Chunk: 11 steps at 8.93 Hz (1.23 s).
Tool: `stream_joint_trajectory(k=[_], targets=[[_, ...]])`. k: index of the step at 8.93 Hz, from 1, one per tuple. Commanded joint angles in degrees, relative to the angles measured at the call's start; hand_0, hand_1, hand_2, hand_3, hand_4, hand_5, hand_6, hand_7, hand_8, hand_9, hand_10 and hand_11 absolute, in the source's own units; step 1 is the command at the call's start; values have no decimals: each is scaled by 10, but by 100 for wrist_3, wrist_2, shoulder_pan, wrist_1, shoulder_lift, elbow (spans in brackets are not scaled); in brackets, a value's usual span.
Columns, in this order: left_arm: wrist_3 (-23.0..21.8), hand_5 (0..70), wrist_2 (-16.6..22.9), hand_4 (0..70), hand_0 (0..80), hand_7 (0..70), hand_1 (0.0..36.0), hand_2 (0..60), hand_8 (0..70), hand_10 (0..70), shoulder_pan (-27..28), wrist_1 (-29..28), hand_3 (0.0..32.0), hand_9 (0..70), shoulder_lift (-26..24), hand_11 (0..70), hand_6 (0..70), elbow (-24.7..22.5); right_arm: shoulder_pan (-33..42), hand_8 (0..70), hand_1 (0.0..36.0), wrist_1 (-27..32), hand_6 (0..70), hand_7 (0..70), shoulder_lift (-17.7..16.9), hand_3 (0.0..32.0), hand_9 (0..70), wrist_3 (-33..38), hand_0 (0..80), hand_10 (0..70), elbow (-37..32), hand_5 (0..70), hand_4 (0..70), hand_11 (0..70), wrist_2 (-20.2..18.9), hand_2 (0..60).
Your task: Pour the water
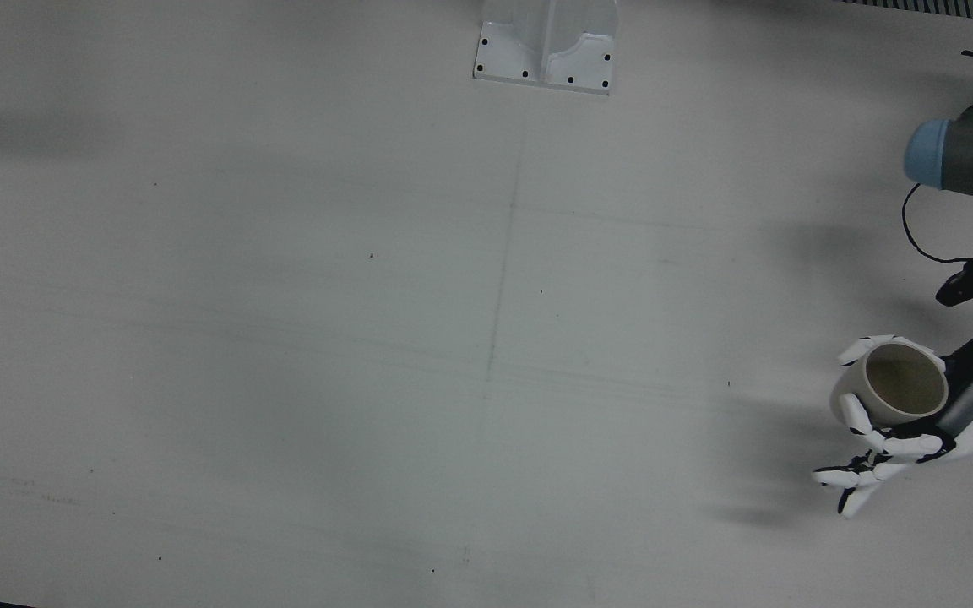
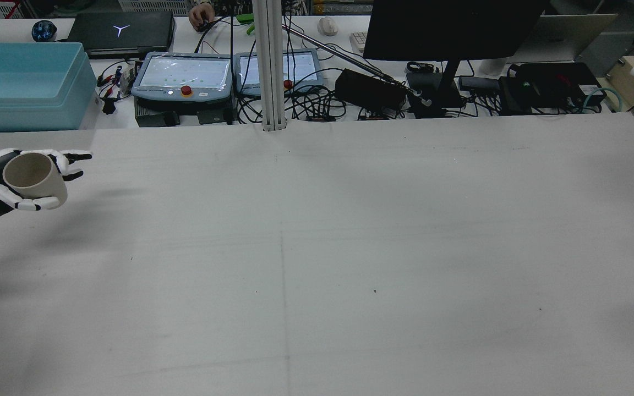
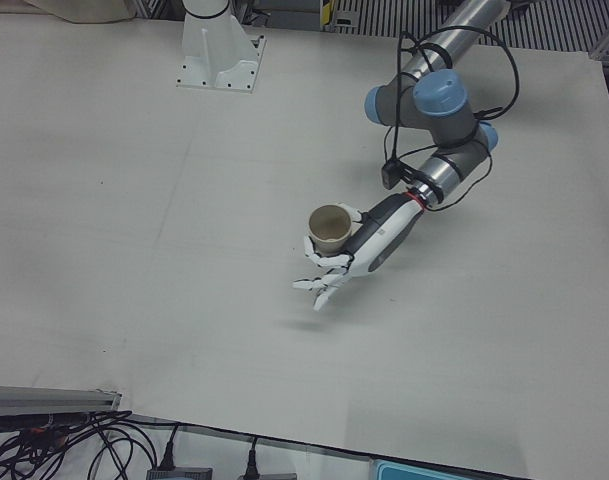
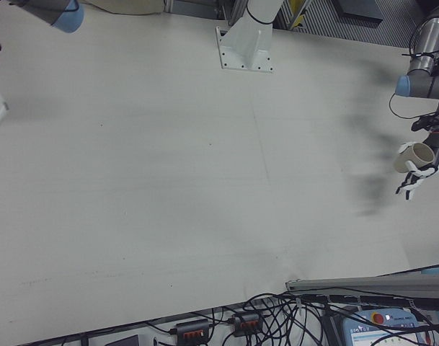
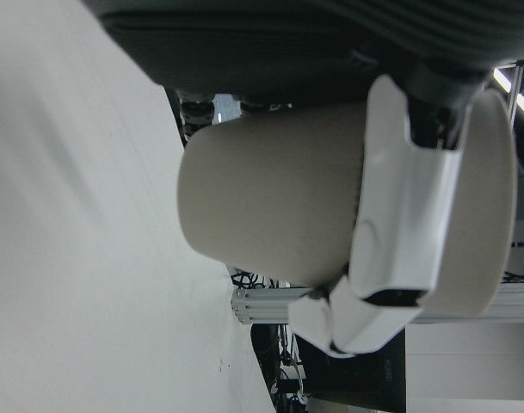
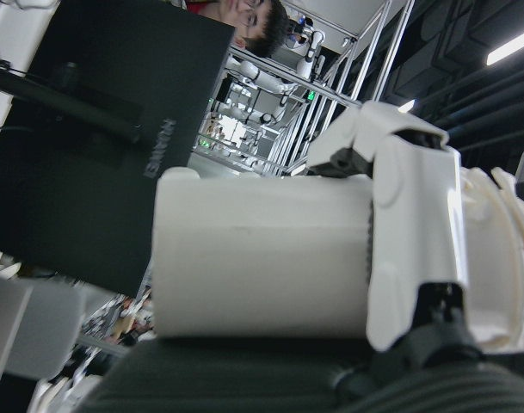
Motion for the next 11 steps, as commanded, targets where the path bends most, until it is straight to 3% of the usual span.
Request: stream_joint_trajectory(k=[1, 3, 4, 5, 6, 7, 8, 9, 11], targets=[[-107, 700, 281, 648, 581, 221, 291, 600, 17, 54, -839, -786, 0, 30, 713, 96, 137, 296, -151, 392, 360, 2610, 476, 563, 820, 0, 482, 518, 685, 454, -4057, 700, 177, 667, -23, 600], [-72, 700, 264, 645, 590, 221, 296, 600, 17, 54, -830, -989, 0, 30, 951, 98, 136, 375, -878, 376, 360, 2613, 458, 518, 1000, 0, 462, 299, 720, 432, -4391, 700, 159, 637, 886, 600], [-28, 700, 246, 639, 580, 219, 289, 600, 16, 55, -830, -1147, 0, 29, 987, 98, 134, 558, -1126, 348, 360, 2613, 416, 478, 1052, 0, 434, 307, 730, 390, -4331, 575, 156, 578, 987, 600], [-10, 700, 229, 633, 566, 218, 280, 600, 16, 57, -821, -1340, 0, 29, 1005, 100, 133, 778, -1259, 209, 305, 2605, 296, 374, 1096, 0, 255, 290, 686, 236, -4339, 464, 192, 369, 980, 245], [120, 700, 220, 623, 554, 217, 268, 598, 15, 56, -821, -1716, 0, 29, 1144, 98, 128, 1111, -1530, 3, 108, 2578, 61, 68, 1097, 0, 1, 263, 498, 9, -4356, 145, 127, 21, 980, 0], [174, 700, 202, 612, 554, 212, 260, 570, 14, 55, -813, -2042, 0, 28, 1137, 96, 123, 1445, -1672, 0, 64, 2587, 10, 16, 1088, 178, 0, 280, 463, 0, -4383, 0, 59, 0, 980, 0], [261, 700, 194, 615, 554, 213, 260, 569, 14, 55, -804, -2236, 0, 28, 1137, 96, 123, 1674, -1682, 0, 49, 2596, 0, 15, 1070, 296, 0, 315, 449, 0, -4374, 0, 9, 0, 945, 0], [410, 700, 185, 617, 553, 215, 259, 566, 14, 56, -795, -2378, 0, 29, 1111, 96, 124, 1850, -1673, 0, 28, 2578, 0, 10, 1070, 320, 0, 429, 414, 0, -4331, 0, 0, 0, 814, 0], [605, 700, -147, 619, 539, 212, 242, 556, 15, 57, -786, -2598, 0, 28, 1067, 97, 125, 2176, -1307, 0, 22, 2552, 0, 17, 1027, 320, 0, 571, 392, 0, -4034, 0, 0, 0, 646, 0]])
